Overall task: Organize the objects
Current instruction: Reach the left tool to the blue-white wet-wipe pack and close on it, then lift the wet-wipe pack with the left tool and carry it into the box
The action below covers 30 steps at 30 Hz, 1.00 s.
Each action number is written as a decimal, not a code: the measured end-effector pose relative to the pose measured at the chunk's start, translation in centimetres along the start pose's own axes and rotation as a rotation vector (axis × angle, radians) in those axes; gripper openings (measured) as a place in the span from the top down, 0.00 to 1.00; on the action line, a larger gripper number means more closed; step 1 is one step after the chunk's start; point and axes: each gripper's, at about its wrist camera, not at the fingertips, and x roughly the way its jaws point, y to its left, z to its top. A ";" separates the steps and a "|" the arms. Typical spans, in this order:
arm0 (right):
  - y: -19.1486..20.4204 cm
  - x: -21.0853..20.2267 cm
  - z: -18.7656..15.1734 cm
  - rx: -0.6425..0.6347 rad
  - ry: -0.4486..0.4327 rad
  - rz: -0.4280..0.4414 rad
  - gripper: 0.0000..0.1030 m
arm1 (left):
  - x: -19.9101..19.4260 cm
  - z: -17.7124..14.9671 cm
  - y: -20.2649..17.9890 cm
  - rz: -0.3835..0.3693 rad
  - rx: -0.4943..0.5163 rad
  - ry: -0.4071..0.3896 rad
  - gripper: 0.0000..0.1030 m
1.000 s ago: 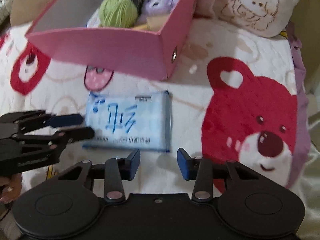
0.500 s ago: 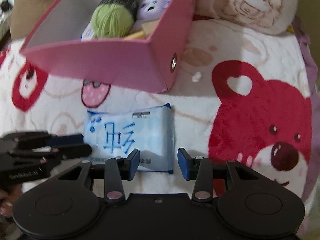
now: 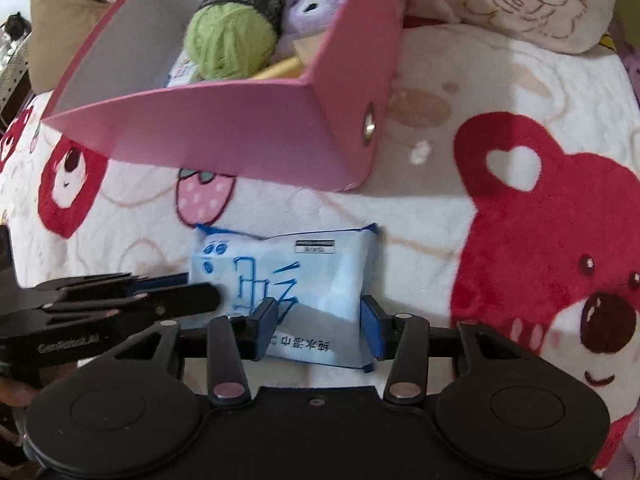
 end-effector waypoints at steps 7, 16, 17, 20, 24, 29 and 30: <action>2.2 -1.1 -0.6 -0.009 0.014 -0.019 0.53 | -1.3 0.6 -0.8 0.012 0.014 0.034 0.83; 4.9 -6.2 -2.0 0.020 -0.061 0.001 0.51 | -6.4 2.9 -3.8 0.003 0.103 0.050 0.82; 5.4 -7.0 -2.1 0.017 -0.074 -0.004 0.50 | -7.1 3.1 -4.3 0.001 0.116 0.047 0.82; 7.1 -9.6 -2.2 -0.003 -0.125 -0.031 0.47 | -9.3 3.6 -5.7 -0.004 0.161 0.025 0.82; 8.7 -12.7 -2.1 -0.038 -0.214 -0.043 0.46 | -12.0 4.5 -7.0 -0.025 0.180 -0.020 0.82; 9.8 -15.2 -1.1 -0.057 -0.281 -0.044 0.46 | -14.5 6.1 -9.1 -0.020 0.231 -0.081 0.81; 10.0 -15.5 -0.8 -0.063 -0.295 -0.048 0.46 | -14.8 6.5 -9.5 -0.017 0.245 -0.088 0.81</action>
